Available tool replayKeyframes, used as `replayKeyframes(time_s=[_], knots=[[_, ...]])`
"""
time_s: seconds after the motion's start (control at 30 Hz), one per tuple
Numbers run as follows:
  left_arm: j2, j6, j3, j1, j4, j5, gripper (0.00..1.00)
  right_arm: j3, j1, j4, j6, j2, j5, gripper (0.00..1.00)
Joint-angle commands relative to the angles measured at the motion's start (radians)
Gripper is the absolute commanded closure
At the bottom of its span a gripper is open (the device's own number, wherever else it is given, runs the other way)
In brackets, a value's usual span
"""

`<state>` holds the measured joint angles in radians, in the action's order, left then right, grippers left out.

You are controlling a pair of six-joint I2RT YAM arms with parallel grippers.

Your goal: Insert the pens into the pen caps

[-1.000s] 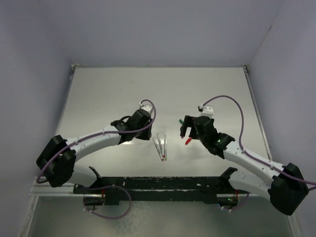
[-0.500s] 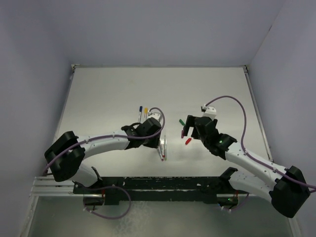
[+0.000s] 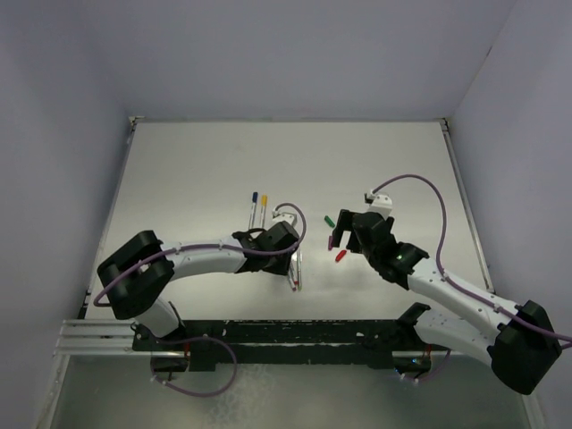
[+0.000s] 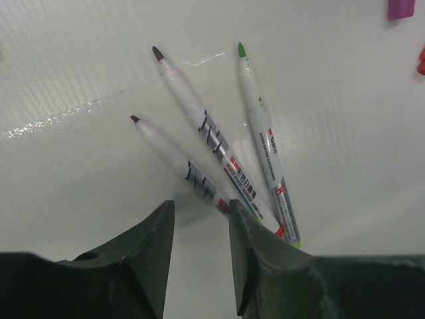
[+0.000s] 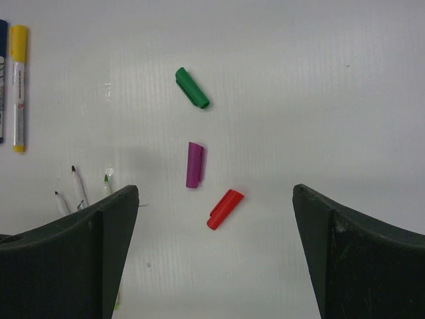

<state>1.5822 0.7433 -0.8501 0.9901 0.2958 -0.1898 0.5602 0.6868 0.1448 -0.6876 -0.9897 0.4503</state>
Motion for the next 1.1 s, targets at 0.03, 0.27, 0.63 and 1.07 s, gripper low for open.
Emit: replayKeyframes(time_s=[0.03,0.27,0.63,1.07], knots=[[0.026,0.016,-0.025,0.005,-0.016,-0.035,0.59,-0.009,-0.004,-0.029,-0.02,0.002,-0.006,0.0],[0.059,0.011,-0.037,0.005,-0.01,-0.037,0.59,-0.012,-0.003,-0.036,-0.021,0.003,-0.017,0.0],[0.048,-0.046,-0.089,0.005,0.172,-0.058,0.65,-0.013,-0.004,-0.037,-0.037,0.003,-0.025,0.0],[0.04,-0.125,-0.125,0.006,0.255,0.017,0.84,-0.004,-0.003,-0.028,-0.043,-0.006,-0.021,0.0]])
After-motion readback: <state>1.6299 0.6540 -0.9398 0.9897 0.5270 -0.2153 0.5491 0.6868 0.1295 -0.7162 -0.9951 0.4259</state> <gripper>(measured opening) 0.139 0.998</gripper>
